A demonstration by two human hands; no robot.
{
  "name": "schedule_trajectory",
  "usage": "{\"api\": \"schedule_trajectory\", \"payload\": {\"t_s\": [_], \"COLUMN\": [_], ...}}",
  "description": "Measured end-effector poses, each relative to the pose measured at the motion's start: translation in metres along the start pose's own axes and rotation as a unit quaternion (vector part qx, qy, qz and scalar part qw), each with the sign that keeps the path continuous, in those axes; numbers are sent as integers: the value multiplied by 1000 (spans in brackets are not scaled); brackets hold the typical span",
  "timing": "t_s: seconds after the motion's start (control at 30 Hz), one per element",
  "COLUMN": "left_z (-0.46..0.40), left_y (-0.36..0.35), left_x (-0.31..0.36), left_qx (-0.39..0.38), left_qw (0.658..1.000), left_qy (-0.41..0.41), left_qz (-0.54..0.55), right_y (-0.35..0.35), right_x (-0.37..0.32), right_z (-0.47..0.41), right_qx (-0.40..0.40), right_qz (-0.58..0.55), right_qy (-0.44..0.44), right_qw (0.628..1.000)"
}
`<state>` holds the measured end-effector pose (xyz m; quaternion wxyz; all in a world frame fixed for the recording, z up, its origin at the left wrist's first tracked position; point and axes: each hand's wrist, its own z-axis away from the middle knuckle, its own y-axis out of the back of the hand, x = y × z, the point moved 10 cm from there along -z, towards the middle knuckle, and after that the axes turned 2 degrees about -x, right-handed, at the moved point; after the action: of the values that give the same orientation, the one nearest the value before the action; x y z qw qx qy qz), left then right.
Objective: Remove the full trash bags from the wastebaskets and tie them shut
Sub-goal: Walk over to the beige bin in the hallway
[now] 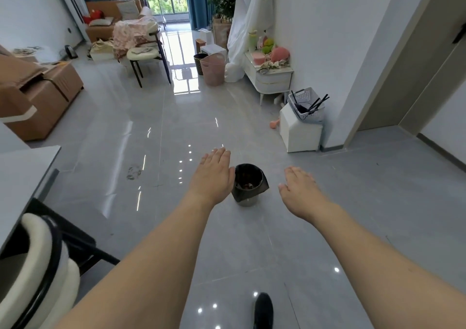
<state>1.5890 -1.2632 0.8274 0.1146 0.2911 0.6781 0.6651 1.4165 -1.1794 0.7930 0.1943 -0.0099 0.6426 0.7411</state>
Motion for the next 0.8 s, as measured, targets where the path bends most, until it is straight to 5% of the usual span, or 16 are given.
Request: {"api": "schedule_trajectory", "payload": {"t_s": [0.5, 0.8], "left_z": [-251, -383], "left_y": [-49, -183], "left_x": [-80, -155], "left_qx": [-24, -73], "left_qw": [998, 991], "left_qy": [59, 98], "left_qz": [-14, 53], "right_y": [18, -68], "right_x": [24, 103], "right_z": [-284, -434], "right_qx": [-47, -85], "right_qz": [-50, -244], "right_qy": [22, -164], "right_qw": [997, 952]}}
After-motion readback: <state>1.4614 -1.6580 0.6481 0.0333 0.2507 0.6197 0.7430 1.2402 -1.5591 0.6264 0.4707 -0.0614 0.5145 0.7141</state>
